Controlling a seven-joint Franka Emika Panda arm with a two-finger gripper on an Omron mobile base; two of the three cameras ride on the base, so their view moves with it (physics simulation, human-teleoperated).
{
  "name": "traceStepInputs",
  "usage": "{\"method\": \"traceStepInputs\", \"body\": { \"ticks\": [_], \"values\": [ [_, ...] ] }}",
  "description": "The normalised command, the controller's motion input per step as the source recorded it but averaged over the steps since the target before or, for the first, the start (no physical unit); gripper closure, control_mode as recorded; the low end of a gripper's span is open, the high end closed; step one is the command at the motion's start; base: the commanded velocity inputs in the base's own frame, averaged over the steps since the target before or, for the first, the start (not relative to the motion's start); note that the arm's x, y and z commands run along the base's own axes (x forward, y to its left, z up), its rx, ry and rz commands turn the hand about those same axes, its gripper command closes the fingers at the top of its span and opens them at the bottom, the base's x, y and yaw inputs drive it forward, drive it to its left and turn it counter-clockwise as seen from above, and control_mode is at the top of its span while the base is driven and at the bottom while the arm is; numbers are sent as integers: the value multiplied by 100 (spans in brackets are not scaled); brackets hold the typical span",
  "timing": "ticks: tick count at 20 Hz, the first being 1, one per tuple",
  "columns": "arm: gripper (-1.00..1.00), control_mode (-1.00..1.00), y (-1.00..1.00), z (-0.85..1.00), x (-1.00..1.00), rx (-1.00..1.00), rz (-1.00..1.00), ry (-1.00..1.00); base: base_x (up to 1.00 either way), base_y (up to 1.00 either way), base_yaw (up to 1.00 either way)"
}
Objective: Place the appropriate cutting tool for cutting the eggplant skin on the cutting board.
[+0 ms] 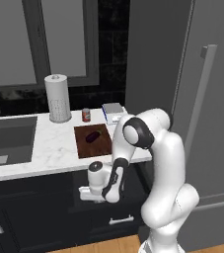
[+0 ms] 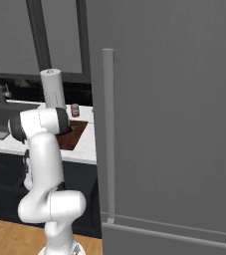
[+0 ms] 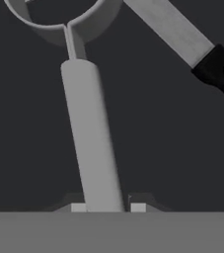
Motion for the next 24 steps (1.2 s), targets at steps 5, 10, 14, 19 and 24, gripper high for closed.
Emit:
{"method": "traceStepInputs", "body": {
  "ticks": [5, 10, 14, 19, 24],
  "values": [
    [100, -100, -3, 20, -11, -1, 0, 0, 0, 0, 0],
    [100, -100, -2, 79, -29, 0, 0, 0, 0, 0, 0],
    [100, -100, -3, 100, -11, 0, 0, 0, 0, 0, 0],
    [100, -100, 0, 100, 4, 0, 0, 0, 0, 0, 0],
    [100, -100, 0, 90, -4, 0, 0, 2, 0, 0, 0]
  ]
}}
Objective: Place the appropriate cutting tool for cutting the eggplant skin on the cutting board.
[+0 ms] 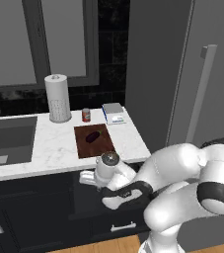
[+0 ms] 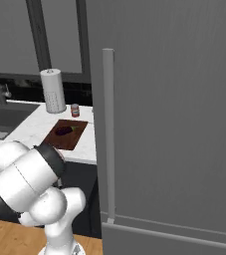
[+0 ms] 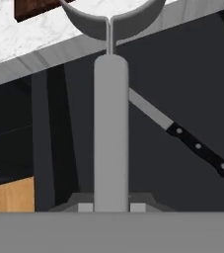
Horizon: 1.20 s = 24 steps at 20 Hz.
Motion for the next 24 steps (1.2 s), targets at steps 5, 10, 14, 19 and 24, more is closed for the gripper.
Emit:
{"method": "traceStepInputs", "body": {
  "ticks": [5, 10, 14, 19, 24],
  "values": [
    [100, -100, -17, 91, -9, -2, 0, 10, 0, 0, 0],
    [100, -100, -10, 91, 3, -7, 0, 8, 0, 0, 0],
    [100, -100, -8, 56, 56, -15, 0, 0, 0, 0, 0],
    [100, -100, 2, 20, 75, -21, 0, 7, 0, 0, 0],
    [100, -100, 0, 22, 55, -17, -1, 15, 0, 0, 0]
  ]
}}
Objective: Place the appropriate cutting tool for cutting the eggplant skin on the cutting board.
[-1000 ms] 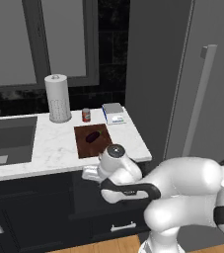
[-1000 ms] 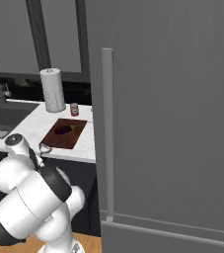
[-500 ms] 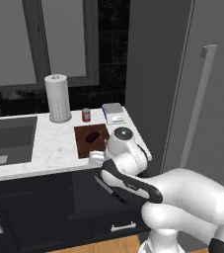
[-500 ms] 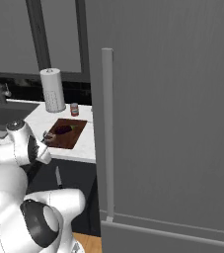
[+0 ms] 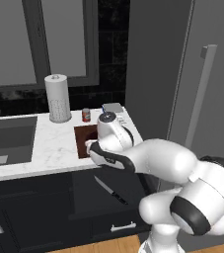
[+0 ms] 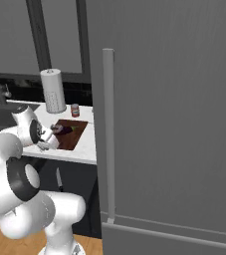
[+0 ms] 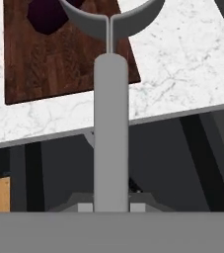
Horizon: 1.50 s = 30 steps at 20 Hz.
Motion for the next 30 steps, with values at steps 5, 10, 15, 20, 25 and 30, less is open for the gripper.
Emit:
{"method": "traceStepInputs", "body": {
  "ticks": [5, 10, 15, 20, 25, 30],
  "values": [
    [100, -100, 0, 8, 42, -8, -1, 9, 0, 0, 0],
    [100, -100, 0, 0, 43, -3, -6, 9, 0, 0, 0],
    [100, -100, 0, -19, 20, 0, -10, 7, 0, 0, 0],
    [100, -100, 0, -12, 18, 0, -15, 2, 0, 0, 0],
    [100, -100, 0, -27, 9, 0, -15, 0, 0, 0, 0],
    [100, -100, 0, -32, 16, 0, -11, 4, 0, 0, 0]
  ]
}}
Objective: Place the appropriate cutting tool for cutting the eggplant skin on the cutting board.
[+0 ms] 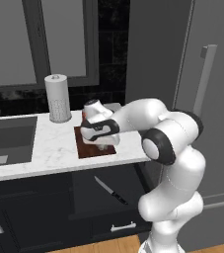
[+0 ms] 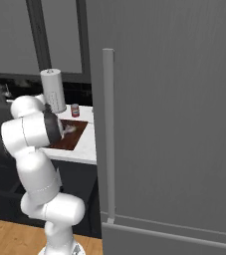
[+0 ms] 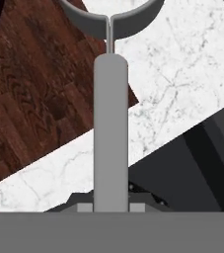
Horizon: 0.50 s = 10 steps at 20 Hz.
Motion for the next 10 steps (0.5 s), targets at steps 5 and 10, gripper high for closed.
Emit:
{"method": "traceStepInputs", "body": {
  "ticks": [5, 10],
  "values": [
    [100, -100, 0, -15, 43, 0, -4, 9, 0, 0, 0],
    [100, -100, 2, -17, 33, 0, 0, 9, 0, 0, 0]
  ]
}}
